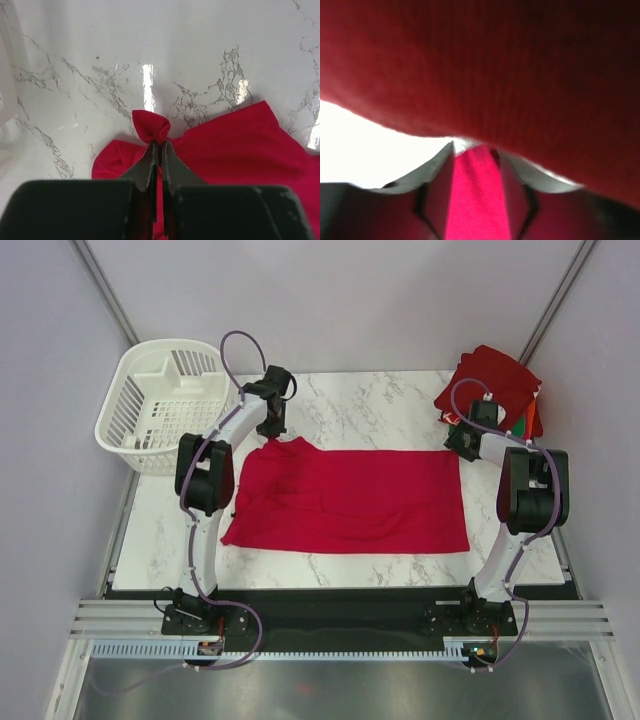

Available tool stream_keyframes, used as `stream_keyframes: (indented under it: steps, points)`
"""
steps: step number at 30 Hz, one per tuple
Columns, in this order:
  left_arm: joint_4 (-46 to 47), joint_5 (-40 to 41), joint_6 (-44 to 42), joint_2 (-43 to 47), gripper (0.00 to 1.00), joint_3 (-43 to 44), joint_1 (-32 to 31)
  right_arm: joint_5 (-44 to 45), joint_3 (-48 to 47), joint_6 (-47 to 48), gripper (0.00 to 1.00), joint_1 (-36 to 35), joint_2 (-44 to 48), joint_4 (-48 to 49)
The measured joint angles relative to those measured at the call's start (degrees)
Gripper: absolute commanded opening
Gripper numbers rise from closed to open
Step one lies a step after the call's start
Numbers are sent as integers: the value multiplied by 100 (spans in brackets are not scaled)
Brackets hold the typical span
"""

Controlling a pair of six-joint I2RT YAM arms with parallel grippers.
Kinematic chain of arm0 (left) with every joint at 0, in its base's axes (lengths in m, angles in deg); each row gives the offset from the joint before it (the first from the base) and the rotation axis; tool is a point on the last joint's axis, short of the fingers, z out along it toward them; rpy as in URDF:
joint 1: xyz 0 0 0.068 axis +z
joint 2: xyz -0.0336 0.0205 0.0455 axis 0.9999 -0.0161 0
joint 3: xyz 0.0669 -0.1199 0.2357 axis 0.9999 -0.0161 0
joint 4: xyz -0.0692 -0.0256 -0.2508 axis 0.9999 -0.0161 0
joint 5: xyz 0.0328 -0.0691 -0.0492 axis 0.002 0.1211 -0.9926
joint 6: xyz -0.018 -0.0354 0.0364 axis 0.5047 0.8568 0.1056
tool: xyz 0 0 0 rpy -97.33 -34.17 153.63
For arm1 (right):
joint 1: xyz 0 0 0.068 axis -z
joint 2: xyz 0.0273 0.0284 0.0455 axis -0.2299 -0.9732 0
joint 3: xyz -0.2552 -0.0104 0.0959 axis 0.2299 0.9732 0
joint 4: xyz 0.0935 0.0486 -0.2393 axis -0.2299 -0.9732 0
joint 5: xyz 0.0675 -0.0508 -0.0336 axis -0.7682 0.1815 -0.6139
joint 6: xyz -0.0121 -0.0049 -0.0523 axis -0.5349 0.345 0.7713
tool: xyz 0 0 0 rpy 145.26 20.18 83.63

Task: Fold and stack the t-shirts
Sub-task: Fold the tshirt

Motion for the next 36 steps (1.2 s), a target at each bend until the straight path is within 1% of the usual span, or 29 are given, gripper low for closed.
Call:
stream_keyframes:
  steps: [1, 2, 3, 5, 6, 13, 18, 23, 27, 31, 36]
  points:
    - [0, 0, 0, 0, 2, 0, 0, -20, 26, 0, 38, 2, -2, 57]
    - [2, 0, 0, 0, 2, 0, -2, -61, 52, -9, 33, 2, -4, 103]
    - [0, 0, 0, 0, 2, 0, -4, -94, 79, -15, 23, 2, -11, 168]
    - [-15, 0, 0, 0, 2, 0, -4, -146, 136, -39, 11, 0, -11, 229]
    - [-17, 0, 0, 0, 2, 0, -4, -151, 179, -48, 0, 0, -7, 289]
    - [-168, -68, 0, 0, 2, 122, -4, -175, 444, -144, 0, -2, 201, 326]
    - [-232, -105, 0, 24, 2, 223, -7, -234, 616, -142, 0, -2, 629, -109]
    - [-407, -109, 0, 164, 2, 221, -13, -273, 614, -140, 0, -4, 1298, -409]
    - [-525, -109, 0, 494, 2, 199, -55, -297, 614, -136, 0, -31, 1744, -575]
    - [-581, -111, -2, 992, 2, 24, -138, -240, 612, -140, 0, -48, 2057, -944]
    - [-658, -79, -4, 1694, 2, -675, -332, -162, 638, -138, 0, -50, 2490, -1401]
